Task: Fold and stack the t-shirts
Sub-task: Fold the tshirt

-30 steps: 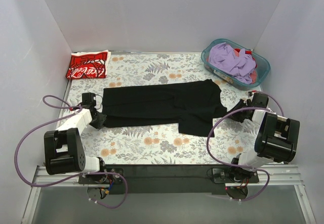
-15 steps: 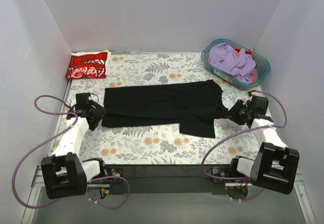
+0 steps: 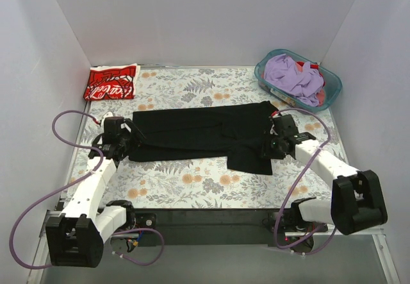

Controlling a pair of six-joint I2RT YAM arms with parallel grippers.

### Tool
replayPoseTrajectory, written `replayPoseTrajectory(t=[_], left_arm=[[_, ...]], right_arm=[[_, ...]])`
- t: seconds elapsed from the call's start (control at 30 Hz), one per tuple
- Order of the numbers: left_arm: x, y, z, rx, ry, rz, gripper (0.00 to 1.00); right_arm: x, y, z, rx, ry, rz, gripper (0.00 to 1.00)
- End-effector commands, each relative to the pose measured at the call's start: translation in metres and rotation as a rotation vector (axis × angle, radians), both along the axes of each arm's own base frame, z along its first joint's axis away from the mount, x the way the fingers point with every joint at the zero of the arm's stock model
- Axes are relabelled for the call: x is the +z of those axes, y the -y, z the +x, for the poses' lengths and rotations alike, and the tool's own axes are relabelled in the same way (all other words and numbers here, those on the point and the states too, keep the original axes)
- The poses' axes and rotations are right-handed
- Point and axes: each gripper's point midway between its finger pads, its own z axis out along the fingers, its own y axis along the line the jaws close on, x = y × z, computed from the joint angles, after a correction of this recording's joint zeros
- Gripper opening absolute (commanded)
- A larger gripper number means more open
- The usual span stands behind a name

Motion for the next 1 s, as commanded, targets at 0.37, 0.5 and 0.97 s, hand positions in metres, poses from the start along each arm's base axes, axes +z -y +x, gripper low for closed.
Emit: replayPoseTrajectory(t=[0.37, 0.5, 0.97], left_arm=[[-0.013, 0.006, 0.006, -0.075, 0.051, 0.093, 0.71], [-0.018, 0.007, 0.005, -0.088, 0.037, 0.098, 0.71], [-0.017, 0.010, 0.005, -0.097, 0.040, 0.093, 0.71]], right_arm=[[-0.039, -0.013, -0.030, 0.115, -0.191, -0.218, 0.44], [-0.048, -0.013, -0.034, 0.125, -0.231, -0.232, 0.02], [0.021, -0.034, 0.022, 0.144, -0.041, -0.202, 0.01]])
